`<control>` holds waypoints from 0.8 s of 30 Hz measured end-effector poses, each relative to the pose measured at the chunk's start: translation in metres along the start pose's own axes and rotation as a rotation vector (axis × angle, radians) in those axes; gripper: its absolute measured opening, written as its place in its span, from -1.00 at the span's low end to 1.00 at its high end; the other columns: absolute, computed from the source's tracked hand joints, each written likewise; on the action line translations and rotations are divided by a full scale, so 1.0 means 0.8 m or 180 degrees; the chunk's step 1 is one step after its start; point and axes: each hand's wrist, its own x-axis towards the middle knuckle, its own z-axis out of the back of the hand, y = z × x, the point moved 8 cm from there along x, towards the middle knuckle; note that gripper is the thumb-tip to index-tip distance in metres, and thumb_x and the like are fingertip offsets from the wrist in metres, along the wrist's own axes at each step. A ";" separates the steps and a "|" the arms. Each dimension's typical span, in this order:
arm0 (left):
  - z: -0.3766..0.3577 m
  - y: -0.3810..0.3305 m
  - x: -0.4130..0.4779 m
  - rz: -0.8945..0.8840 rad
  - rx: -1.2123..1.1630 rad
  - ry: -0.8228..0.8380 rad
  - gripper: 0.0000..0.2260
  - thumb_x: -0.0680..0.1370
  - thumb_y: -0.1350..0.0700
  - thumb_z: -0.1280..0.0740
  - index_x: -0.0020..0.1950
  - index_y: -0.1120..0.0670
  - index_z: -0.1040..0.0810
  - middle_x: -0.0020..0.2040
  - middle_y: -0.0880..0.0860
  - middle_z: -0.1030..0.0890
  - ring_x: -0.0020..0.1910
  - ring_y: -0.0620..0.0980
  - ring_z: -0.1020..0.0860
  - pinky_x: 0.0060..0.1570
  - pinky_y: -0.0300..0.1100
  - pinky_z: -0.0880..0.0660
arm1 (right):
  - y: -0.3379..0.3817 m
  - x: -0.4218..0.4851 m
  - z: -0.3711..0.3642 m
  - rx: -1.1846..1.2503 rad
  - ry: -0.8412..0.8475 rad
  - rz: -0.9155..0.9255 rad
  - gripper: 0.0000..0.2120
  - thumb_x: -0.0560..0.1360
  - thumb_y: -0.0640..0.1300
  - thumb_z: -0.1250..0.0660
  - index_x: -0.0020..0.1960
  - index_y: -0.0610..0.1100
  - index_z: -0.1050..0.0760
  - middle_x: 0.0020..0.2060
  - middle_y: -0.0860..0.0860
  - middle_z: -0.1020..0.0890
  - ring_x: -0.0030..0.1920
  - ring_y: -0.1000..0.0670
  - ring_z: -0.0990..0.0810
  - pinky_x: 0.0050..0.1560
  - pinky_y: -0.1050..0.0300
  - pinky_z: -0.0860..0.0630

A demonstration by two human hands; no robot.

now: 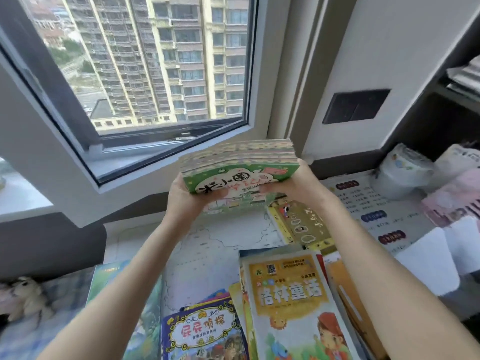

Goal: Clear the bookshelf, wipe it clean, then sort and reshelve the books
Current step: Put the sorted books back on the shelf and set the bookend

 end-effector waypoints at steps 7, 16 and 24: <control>-0.025 -0.164 -0.105 -0.0523 -0.0316 0.1025 -0.54 0.03 0.20 -0.65 -0.16 -0.09 -0.66 -0.13 -0.07 -0.71 -0.11 -0.09 -0.68 -0.17 -0.22 -0.59 | 0.153 -0.193 0.048 0.0705 -0.1197 0.0549 -0.54 0.16 -0.20 -0.55 0.04 -0.10 -0.57 -0.07 0.02 -0.71 -0.01 0.01 -0.68 -0.02 0.09 -0.60; -0.098 -0.325 -0.301 -0.1078 -0.0950 0.2424 -0.56 -0.07 0.12 -0.61 -0.24 -0.14 -0.70 -0.15 -0.03 -0.71 -0.16 -0.09 -0.68 -0.28 -0.33 -0.55 | 0.316 -0.468 0.077 0.0405 -0.2487 0.1102 -0.65 0.23 -0.25 -0.55 -0.03 -0.01 -0.61 -0.09 -0.05 -0.71 -0.07 -0.11 -0.69 -0.08 0.00 -0.63; -0.185 -0.431 -0.464 -0.1714 -0.1192 0.3119 -0.47 -0.04 0.18 -0.62 -0.09 0.04 -0.65 -0.14 0.05 -0.71 -0.20 0.00 -0.69 -0.33 -0.22 -0.58 | 0.370 -0.670 0.136 0.0573 -0.3441 0.1219 -0.79 0.13 -0.15 -0.50 -0.23 -0.02 -0.66 -0.24 0.01 -0.72 -0.20 -0.03 -0.70 -0.17 0.11 -0.65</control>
